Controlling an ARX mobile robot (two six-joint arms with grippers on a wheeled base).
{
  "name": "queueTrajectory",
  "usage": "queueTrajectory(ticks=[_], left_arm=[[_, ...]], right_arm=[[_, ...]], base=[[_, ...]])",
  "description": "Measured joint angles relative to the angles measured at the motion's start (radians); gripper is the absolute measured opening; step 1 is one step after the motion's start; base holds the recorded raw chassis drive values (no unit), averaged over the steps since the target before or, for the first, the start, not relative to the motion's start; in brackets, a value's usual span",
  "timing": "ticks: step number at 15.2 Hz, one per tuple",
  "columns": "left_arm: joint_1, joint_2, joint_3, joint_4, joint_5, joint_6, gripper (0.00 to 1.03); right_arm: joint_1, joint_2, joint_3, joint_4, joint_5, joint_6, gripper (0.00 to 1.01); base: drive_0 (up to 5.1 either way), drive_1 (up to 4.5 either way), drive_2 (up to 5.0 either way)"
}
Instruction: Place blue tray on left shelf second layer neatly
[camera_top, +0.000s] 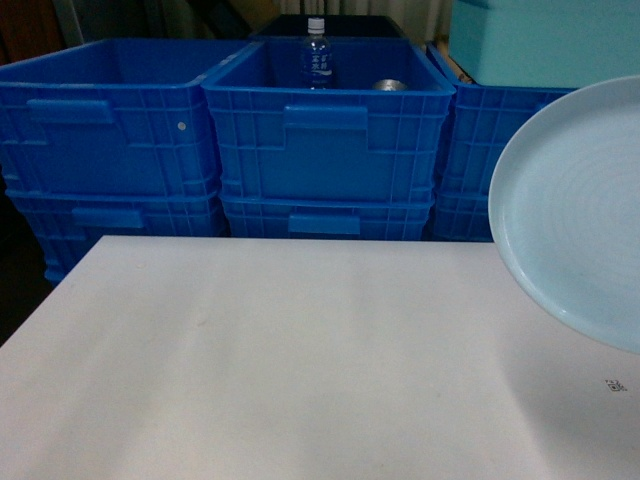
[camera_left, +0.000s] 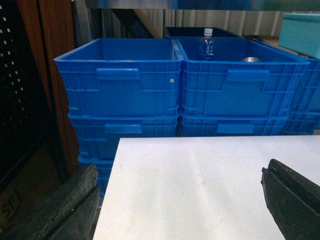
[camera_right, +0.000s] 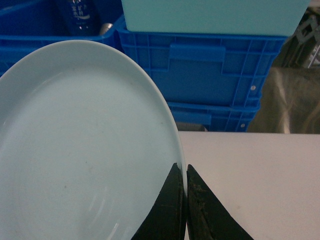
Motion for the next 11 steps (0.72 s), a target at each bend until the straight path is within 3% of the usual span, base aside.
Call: queueTrajectory(ticks=[11], left_arm=[[0.000,0.000,0.000,0.000,0.000,0.000,0.98]], right_arm=[[0.017,-0.716,-0.178,-0.355,-0.090,0.018,0.02]], base=[[0.0,0.00,0.0]])
